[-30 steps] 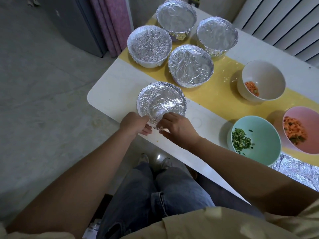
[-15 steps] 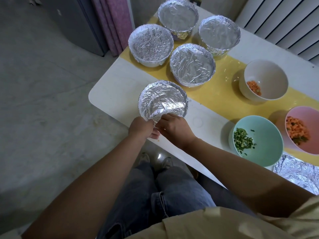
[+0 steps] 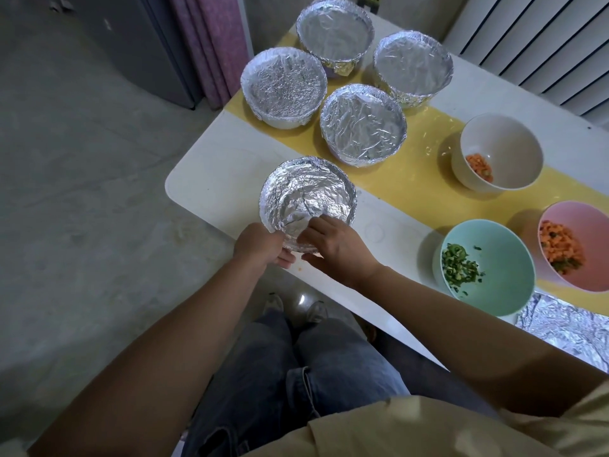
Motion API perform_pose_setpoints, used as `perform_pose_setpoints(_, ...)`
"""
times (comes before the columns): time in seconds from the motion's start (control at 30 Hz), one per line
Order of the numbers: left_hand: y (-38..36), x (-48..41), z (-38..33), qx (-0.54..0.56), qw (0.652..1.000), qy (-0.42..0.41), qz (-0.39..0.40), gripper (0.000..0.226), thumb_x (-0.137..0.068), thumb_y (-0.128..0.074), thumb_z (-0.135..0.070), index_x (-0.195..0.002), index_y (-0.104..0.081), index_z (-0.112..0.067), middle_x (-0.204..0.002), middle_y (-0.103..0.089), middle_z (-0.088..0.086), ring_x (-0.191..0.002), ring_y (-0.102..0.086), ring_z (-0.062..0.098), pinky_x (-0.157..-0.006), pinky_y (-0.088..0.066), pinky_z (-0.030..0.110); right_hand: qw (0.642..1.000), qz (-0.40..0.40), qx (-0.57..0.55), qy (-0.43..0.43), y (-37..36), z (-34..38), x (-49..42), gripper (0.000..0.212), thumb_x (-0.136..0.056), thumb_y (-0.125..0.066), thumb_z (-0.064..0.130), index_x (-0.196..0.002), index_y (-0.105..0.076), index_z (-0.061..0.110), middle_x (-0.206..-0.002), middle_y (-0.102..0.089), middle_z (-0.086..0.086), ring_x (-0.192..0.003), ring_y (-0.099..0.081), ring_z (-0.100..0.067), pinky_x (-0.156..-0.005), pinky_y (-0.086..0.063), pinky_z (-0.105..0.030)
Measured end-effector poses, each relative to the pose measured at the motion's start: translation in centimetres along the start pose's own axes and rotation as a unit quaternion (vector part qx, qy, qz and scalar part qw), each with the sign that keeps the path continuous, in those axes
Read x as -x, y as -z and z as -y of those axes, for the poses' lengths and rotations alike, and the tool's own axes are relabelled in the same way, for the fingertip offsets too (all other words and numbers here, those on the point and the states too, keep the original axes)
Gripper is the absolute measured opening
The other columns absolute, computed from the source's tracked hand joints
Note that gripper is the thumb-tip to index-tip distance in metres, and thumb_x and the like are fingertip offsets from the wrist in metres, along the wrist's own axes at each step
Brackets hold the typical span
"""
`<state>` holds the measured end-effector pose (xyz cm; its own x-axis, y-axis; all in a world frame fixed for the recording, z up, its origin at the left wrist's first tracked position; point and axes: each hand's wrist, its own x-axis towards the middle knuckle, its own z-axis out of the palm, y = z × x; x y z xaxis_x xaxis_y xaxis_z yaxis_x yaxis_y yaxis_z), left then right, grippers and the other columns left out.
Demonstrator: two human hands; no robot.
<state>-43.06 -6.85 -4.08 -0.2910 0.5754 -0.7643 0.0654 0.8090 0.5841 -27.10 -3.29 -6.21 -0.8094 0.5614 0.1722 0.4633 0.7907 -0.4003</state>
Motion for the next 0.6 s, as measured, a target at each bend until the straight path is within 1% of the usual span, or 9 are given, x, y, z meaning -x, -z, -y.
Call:
perform_pose_setpoints(0.1,0.1,0.0,-0.2,-0.022,1.0,-0.007,-0.01,0.021,-0.095,-0.044,-0.014,-0.088,-0.059,-0.002,-0.072,-0.073,0.017,-0.062,-0.072,0.03,-0.077,-0.061,0.041,1.0,-0.009,0.018,0.002,0.6,-0.7,0.3,0.013,-0.07,-0.074,-0.001,-0.071,-0.063,0.006,-0.073,-0.058,-0.01,-0.064,-0.054,-0.03,-0.054,-0.047,-0.036)
perform_pose_setpoints(0.17,0.1,0.0,-0.2,-0.032,0.999,-0.015,-0.03,0.024,-0.094,-0.046,-0.02,-0.083,-0.061,-0.005,-0.07,-0.074,0.013,-0.061,-0.073,0.028,-0.079,-0.06,0.04,1.0,-0.017,0.019,-0.01,0.7,-0.8,0.2,0.014,-0.075,-0.07,-0.002,-0.067,-0.061,0.006,-0.071,-0.057,-0.009,-0.063,-0.053,-0.03,-0.052,-0.046,-0.035)
perform_pose_setpoints(0.23,0.0,0.3,-0.2,-0.021,0.999,0.001,-0.031,0.031,-0.094,-0.049,-0.027,-0.09,-0.066,-0.001,-0.072,-0.074,0.011,-0.061,-0.073,0.027,-0.071,-0.06,0.035,0.999,-0.018,0.016,-0.021,0.7,-0.7,0.2,0.013,-0.076,-0.068,0.0,-0.067,-0.062,0.007,-0.071,-0.058,-0.008,-0.065,-0.054,-0.03,-0.052,-0.046,-0.033)
perform_pose_setpoints(0.3,-0.3,0.8,-0.3,-0.016,0.999,0.036,-0.005,0.039,-0.094,-0.053,-0.031,-0.097,-0.068,0.005,-0.081,-0.075,0.014,-0.059,-0.072,0.025,-0.048,-0.053,0.023,0.999,-0.024,0.007,-0.029,0.5,-0.4,0.1,0.011,-0.074,-0.069,-0.001,-0.068,-0.063,0.007,-0.071,-0.059,-0.007,-0.066,-0.056,-0.029,-0.053,-0.045,-0.031)
perform_pose_setpoints(0.37,-1.0,1.1,-0.3,0.018,0.999,0.048,0.016,0.037,-0.097,-0.05,-0.023,-0.106,-0.064,0.01,-0.089,-0.073,0.019,-0.053,-0.069,0.023,-0.034,-0.042,0.017,0.999,-0.029,0.002,-0.031,0.2,0.0,-0.1,0.012,-0.071,-0.071,-0.002,-0.069,-0.064,0.008,-0.071,-0.059,-0.007,-0.065,-0.057,-0.029,-0.053,-0.045,-0.03)
perform_pose_setpoints(0.43,-1.3,1.1,-0.2,0.048,0.998,0.043,0.01,0.035,-0.099,-0.042,-0.014,-0.113,-0.058,0.013,-0.086,-0.071,0.022,-0.049,-0.068,0.023,-0.033,-0.041,0.016,0.999,-0.029,0.002,-0.028,-0.2,0.3,-0.3,0.012,-0.071,-0.071,-0.002,-0.068,-0.063,0.007,-0.07,-0.058,-0.007,-0.063,-0.056,-0.029,-0.052,-0.046,-0.031)
perform_pose_setpoints(0.5,-1.2,1.0,-0.2,0.042,0.998,0.041,0.007,0.036,-0.099,-0.039,-0.012,-0.113,-0.057,0.016,-0.081,-0.071,0.022,-0.05,-0.068,0.025,-0.034,-0.039,0.015,0.999,-0.032,-0.004,-0.03,-0.6,0.4,-0.2,0.008,-0.075,-0.065,0.003,-0.069,-0.063,0.007,-0.07,-0.057,-0.007,-0.063,-0.055,-0.029,-0.051,-0.046,-0.031)
perform_pose_setpoints(0.57,-1.0,1.1,-0.3,0.032,0.999,0.039,0.014,0.036,-0.099,-0.04,-0.014,-0.112,-0.059,0.014,-0.088,-0.072,0.022,-0.049,-0.067,0.021,-0.031,-0.037,0.015,0.998,-0.047,-0.003,-0.032,-0.9,0.3,-0.1,0.013,-0.081,-0.057,0.008,-0.07,-0.064,0.007,-0.07,-0.057,-0.007,-0.063,-0.055,-0.028,-0.053,-0.047,-0.032)
perform_pose_setpoints(0.6,-0.9,1.3,-0.4,0.026,0.999,0.039,0.018,0.036,-0.099,-0.041,-0.016,-0.111,-0.06,0.012,-0.093,-0.073,0.021,-0.047,-0.066,0.018,-0.03,-0.038,0.016,0.998,-0.051,-0.004,-0.035,-1.0,0.3,-0.1,0.013,-0.082,-0.057,0.009,-0.071,-0.064,0.007,-0.071,-0.058,-0.007,-0.064,-0.055,-0.028,-0.053,-0.047,-0.033)
